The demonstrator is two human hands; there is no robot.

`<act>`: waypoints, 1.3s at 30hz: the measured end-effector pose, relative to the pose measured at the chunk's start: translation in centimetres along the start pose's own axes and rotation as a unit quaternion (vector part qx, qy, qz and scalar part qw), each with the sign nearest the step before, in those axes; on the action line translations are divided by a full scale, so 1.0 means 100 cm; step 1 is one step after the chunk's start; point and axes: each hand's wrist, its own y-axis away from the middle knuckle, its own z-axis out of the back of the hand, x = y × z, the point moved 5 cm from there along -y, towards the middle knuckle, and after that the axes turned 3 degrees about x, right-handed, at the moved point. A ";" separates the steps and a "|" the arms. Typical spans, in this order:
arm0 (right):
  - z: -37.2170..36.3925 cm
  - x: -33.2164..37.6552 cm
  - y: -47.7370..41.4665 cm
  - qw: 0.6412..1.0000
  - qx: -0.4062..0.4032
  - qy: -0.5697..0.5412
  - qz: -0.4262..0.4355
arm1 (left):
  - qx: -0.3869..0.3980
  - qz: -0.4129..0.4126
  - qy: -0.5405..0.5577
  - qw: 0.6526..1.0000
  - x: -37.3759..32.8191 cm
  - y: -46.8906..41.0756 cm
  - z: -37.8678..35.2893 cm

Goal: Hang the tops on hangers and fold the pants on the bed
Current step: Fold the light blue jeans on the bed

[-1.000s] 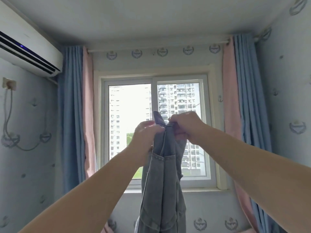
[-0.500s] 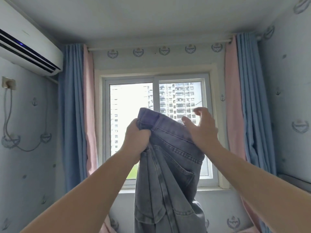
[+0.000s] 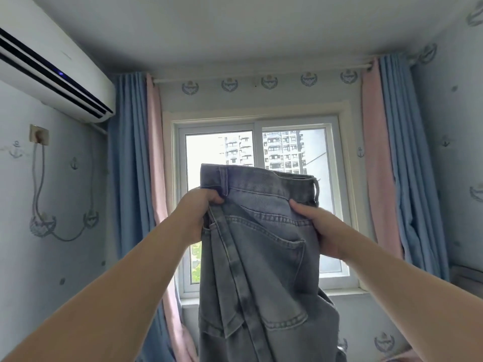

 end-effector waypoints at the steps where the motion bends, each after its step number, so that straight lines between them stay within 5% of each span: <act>1: -0.006 0.004 -0.003 0.999 -0.027 0.015 0.014 | -0.001 -0.006 -0.018 1.000 -0.002 -0.001 0.015; 5: -0.034 0.028 -0.009 0.986 -0.118 0.103 0.058 | 0.006 -0.070 -0.058 0.996 -0.017 -0.004 0.059; 8: -0.059 0.046 -0.005 0.973 -0.162 0.140 0.085 | -0.071 -0.131 -0.132 0.980 -0.033 -0.001 0.080; 14: -0.118 0.088 0.026 0.958 -0.183 0.174 0.139 | -0.209 -0.220 -0.203 0.931 -0.068 0.036 0.096; 23: -0.160 0.142 0.144 0.941 -0.207 0.198 0.182 | -0.258 -0.318 -0.261 0.874 -0.116 0.154 0.089; 28: -0.164 0.148 0.223 0.937 -0.224 0.202 0.176 | -0.272 -0.321 -0.291 0.859 -0.118 0.226 0.076; 39: -0.183 0.146 0.298 0.944 -0.233 0.199 0.124 | -0.235 -0.220 -0.306 0.896 -0.104 0.294 0.079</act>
